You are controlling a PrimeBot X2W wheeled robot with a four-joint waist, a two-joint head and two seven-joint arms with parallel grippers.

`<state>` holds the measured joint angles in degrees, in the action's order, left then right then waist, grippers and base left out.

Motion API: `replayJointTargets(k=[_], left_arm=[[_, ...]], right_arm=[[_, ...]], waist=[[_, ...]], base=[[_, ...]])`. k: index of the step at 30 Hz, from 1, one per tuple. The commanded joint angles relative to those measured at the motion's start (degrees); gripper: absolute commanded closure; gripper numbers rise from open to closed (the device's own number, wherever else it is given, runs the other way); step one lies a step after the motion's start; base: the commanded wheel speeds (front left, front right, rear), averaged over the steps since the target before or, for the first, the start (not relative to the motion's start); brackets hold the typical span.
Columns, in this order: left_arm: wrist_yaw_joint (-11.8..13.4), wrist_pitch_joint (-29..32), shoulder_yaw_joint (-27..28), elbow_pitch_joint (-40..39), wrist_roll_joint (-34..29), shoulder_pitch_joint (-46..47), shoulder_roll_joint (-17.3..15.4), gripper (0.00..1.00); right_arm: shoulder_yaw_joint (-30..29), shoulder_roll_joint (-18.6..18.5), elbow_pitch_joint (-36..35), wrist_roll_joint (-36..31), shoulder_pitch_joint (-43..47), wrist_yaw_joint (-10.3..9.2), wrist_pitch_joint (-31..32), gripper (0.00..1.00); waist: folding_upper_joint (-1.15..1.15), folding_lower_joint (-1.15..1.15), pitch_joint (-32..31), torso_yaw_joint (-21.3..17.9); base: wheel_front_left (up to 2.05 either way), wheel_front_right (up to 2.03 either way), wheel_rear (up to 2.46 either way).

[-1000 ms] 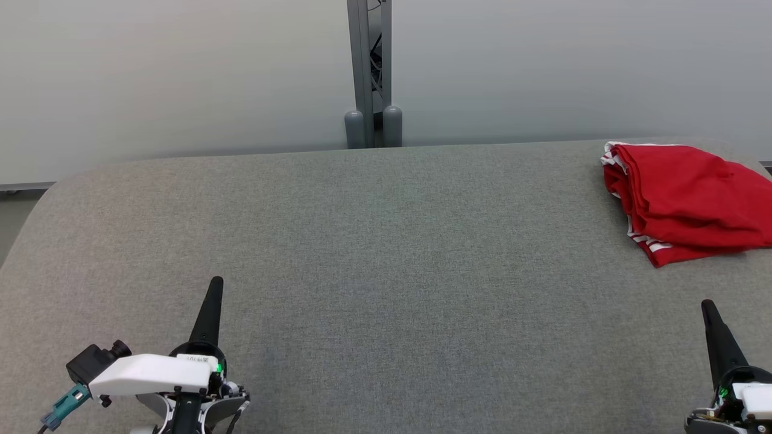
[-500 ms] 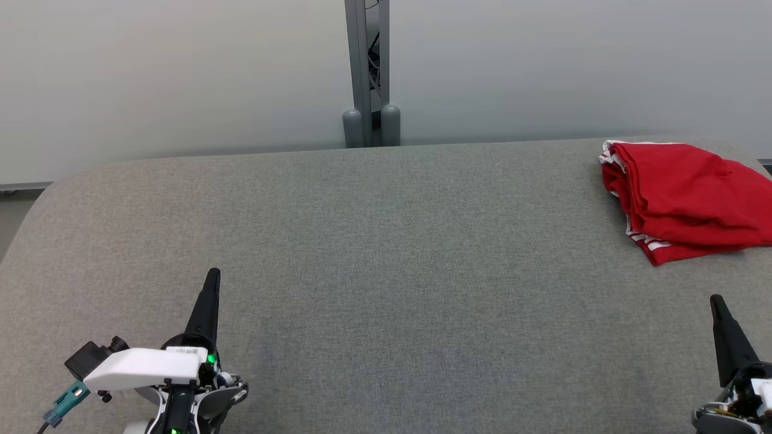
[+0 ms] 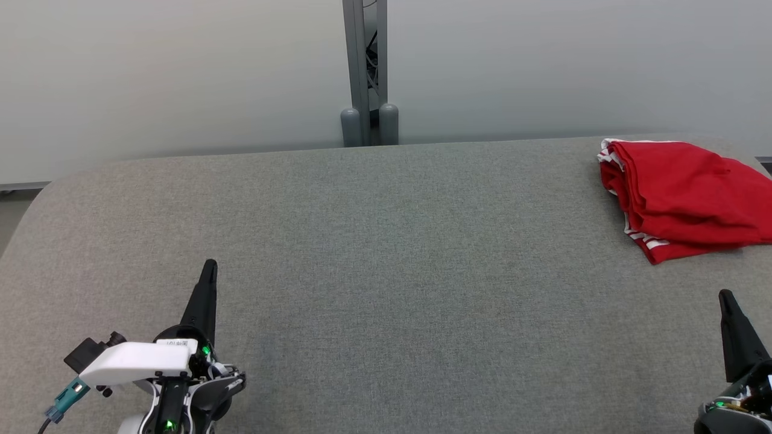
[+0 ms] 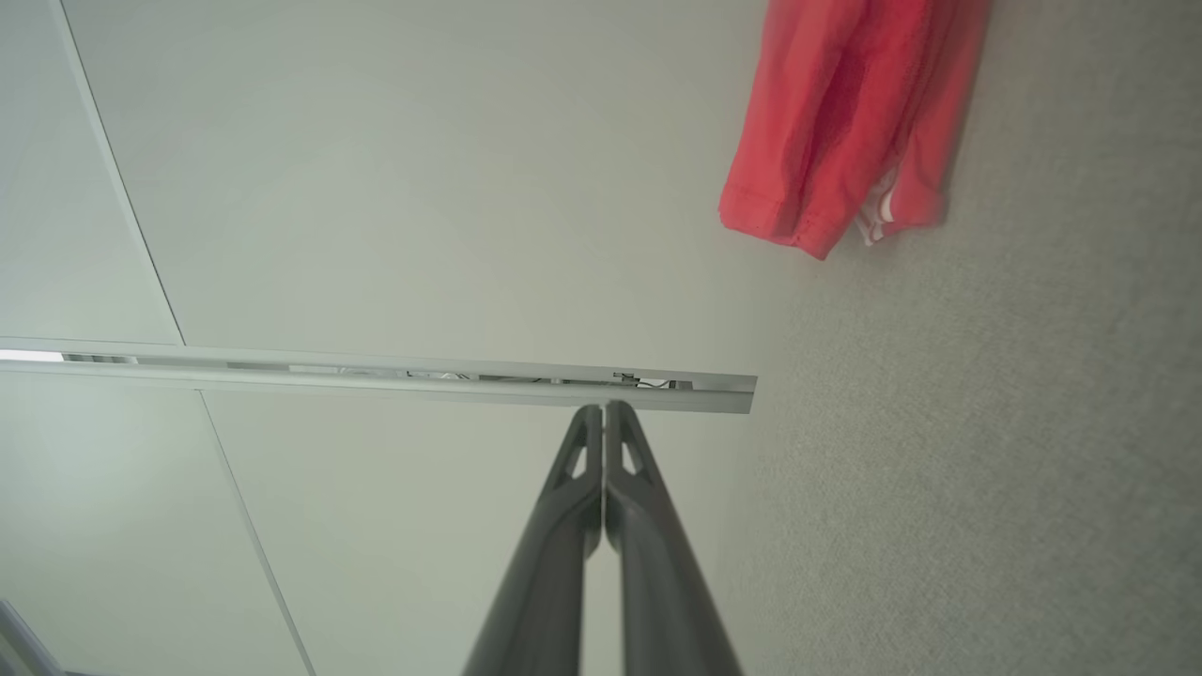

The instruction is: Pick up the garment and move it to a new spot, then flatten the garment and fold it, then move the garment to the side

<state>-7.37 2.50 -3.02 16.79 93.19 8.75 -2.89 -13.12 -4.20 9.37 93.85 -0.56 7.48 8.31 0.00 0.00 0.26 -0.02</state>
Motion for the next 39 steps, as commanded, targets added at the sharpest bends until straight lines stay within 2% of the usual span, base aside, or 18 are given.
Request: replayJointTargets(k=[1,39], left_arm=[[-0.31,0.15,0.27,0.11,0.57,1.08,-0.22,1.0],[-0.31,0.29,0.42,0.07,0.31,1.05,-0.14,1.0]], right_arm=[[-0.36,-0.16,-0.24,0.66,-0.38,0.01,0.53,1.0],[-1.12,0.45,-0.14,-0.35,-0.63,0.01,1.1,1.0]], waist=[[0.0,0.0,0.0,-0.01],[0.0,0.0,0.0,-0.01]], base=[[0.0,0.0,0.0],[0.0,0.0,0.0]])
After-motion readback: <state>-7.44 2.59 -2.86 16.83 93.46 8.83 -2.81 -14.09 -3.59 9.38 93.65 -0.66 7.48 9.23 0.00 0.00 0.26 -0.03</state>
